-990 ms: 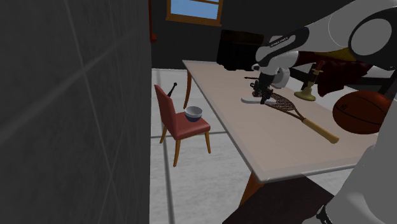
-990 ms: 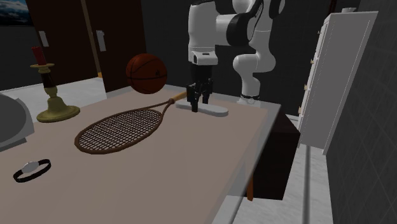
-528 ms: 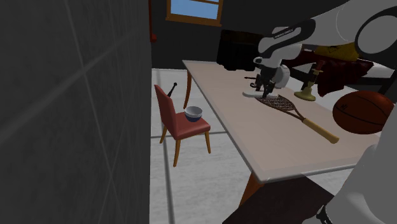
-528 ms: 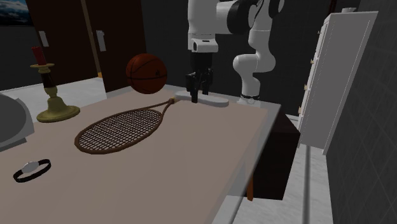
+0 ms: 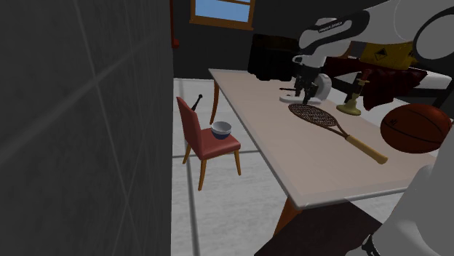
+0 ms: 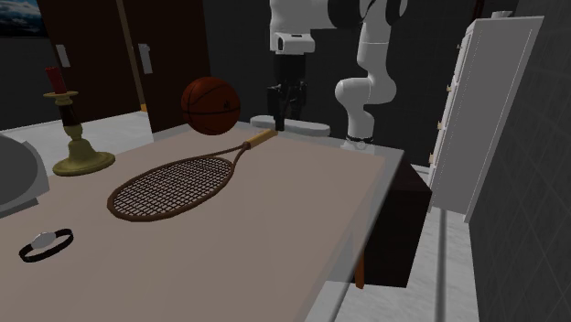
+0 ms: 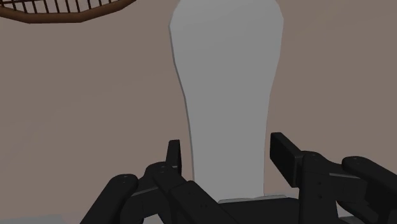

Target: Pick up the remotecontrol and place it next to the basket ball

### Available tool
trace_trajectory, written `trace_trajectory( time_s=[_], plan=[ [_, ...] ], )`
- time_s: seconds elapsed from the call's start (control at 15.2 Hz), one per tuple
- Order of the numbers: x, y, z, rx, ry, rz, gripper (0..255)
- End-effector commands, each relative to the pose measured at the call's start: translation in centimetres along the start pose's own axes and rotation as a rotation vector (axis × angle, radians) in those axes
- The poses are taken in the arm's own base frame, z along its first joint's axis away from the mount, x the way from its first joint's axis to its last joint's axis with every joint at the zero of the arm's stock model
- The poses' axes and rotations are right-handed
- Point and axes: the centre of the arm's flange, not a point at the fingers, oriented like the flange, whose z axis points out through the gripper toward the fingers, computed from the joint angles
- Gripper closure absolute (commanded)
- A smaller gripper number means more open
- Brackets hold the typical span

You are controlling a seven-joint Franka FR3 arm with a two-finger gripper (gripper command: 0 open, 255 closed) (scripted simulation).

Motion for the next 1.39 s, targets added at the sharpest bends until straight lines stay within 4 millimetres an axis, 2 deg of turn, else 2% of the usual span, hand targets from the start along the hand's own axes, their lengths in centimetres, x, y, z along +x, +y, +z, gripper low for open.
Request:
trace_trajectory(
  time_s=[0.0,1.32],
  plan=[
    [0.0,0.0,-1.1,0.0,0.0,0.0,255],
    [-0.2,0.2,-11.6,0.0,0.0,0.0,255]
  ],
)
